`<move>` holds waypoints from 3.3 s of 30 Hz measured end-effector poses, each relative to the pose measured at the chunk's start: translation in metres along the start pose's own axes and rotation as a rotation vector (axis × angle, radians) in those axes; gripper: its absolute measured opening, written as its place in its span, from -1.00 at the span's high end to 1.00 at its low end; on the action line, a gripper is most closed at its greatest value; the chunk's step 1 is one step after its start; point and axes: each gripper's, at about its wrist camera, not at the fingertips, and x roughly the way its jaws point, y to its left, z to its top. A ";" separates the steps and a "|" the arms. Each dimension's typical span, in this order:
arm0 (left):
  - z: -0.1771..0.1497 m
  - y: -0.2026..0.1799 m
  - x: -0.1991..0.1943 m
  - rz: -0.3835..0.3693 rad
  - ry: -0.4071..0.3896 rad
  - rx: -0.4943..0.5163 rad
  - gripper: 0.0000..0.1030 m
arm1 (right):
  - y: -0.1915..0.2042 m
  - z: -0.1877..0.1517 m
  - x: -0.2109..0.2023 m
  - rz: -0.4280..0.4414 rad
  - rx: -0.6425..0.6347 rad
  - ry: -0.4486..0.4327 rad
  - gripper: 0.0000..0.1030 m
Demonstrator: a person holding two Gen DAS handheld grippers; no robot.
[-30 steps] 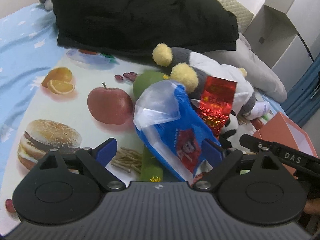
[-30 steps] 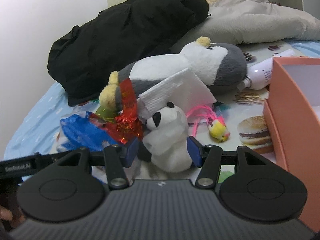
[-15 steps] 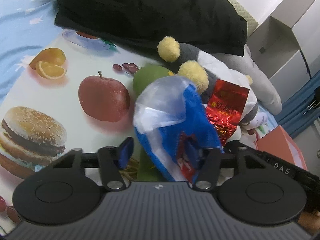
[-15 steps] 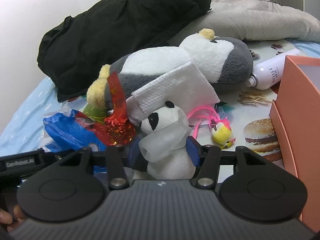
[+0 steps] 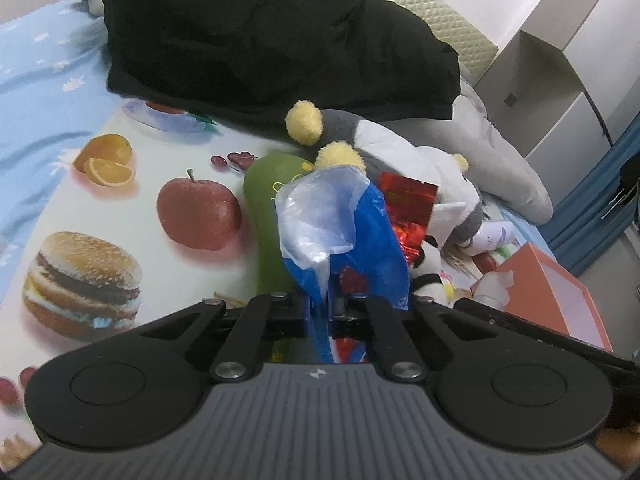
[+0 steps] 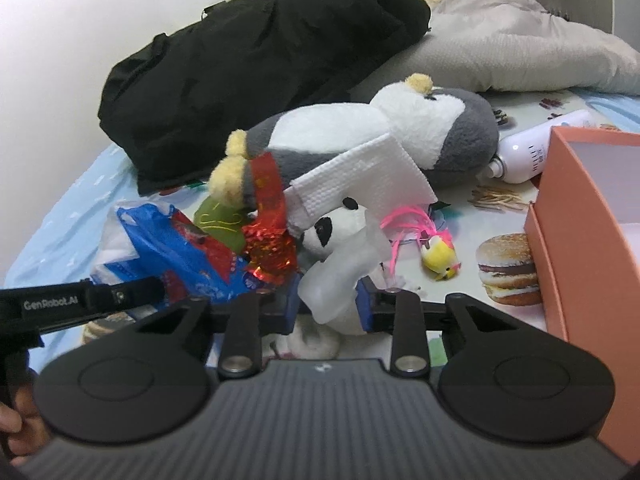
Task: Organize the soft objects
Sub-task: 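Grasp the blue-and-white plastic bag with the left gripper, then carry the plastic bag with the left gripper over the pink box, then open the left gripper, dropping the plastic bag into the pink box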
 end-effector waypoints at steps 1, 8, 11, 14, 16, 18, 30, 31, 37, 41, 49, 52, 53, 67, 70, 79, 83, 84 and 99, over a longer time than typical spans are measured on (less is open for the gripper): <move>-0.001 -0.001 -0.006 -0.002 -0.001 -0.005 0.84 | 0.000 -0.001 -0.005 0.000 0.001 0.001 0.36; -0.018 -0.017 -0.039 0.014 0.000 0.025 0.85 | 0.000 -0.019 -0.049 -0.010 -0.004 0.006 0.36; -0.028 -0.026 -0.055 0.010 -0.002 0.028 0.85 | -0.001 -0.029 -0.069 -0.013 -0.004 0.011 0.36; -0.037 -0.038 -0.069 0.008 -0.004 0.039 0.85 | -0.005 -0.040 -0.087 -0.019 -0.004 0.021 0.36; -0.044 -0.046 -0.078 0.006 -0.002 0.045 0.85 | -0.008 -0.047 -0.099 -0.022 -0.003 0.025 0.36; -0.051 -0.054 -0.085 0.002 -0.002 0.056 0.85 | -0.011 -0.054 -0.111 -0.026 -0.003 0.028 0.36; -0.072 -0.108 -0.111 -0.024 0.036 0.105 0.85 | -0.037 -0.065 -0.162 -0.015 0.031 0.012 0.36; -0.069 -0.115 -0.112 -0.032 0.036 0.119 0.85 | -0.038 -0.062 -0.166 -0.014 0.033 0.001 0.36; -0.045 -0.163 -0.121 -0.122 0.027 0.165 0.85 | -0.051 -0.032 -0.195 -0.029 0.029 -0.076 0.36; -0.025 -0.199 -0.128 -0.179 0.018 0.205 0.85 | -0.060 -0.009 -0.217 -0.031 0.029 -0.125 0.36; -0.003 -0.273 -0.121 -0.288 0.029 0.303 0.85 | -0.088 0.023 -0.252 -0.090 0.028 -0.225 0.36; -0.003 -0.297 -0.112 -0.319 0.049 0.335 0.85 | -0.105 0.026 -0.260 -0.121 0.050 -0.236 0.36; -0.004 -0.304 -0.107 -0.327 0.060 0.345 0.85 | -0.111 0.027 -0.259 -0.132 0.060 -0.233 0.36; -0.042 -0.375 0.031 -0.318 0.334 0.427 0.85 | -0.222 0.001 -0.210 -0.245 0.252 -0.035 0.36; -0.052 -0.381 0.062 -0.290 0.391 0.446 0.84 | -0.241 -0.005 -0.193 -0.245 0.278 0.005 0.35; -0.072 -0.386 0.127 -0.235 0.492 0.464 0.84 | -0.279 -0.018 -0.156 -0.237 0.328 0.084 0.30; -0.073 -0.388 0.138 -0.220 0.499 0.477 0.73 | -0.289 -0.018 -0.145 -0.255 0.359 0.111 0.15; -0.072 -0.387 0.140 -0.215 0.499 0.476 0.42 | -0.290 -0.018 -0.144 -0.254 0.363 0.115 0.04; -0.046 -0.384 0.049 -0.239 0.319 0.502 -0.04 | -0.247 -0.006 -0.206 -0.236 0.310 -0.044 -0.03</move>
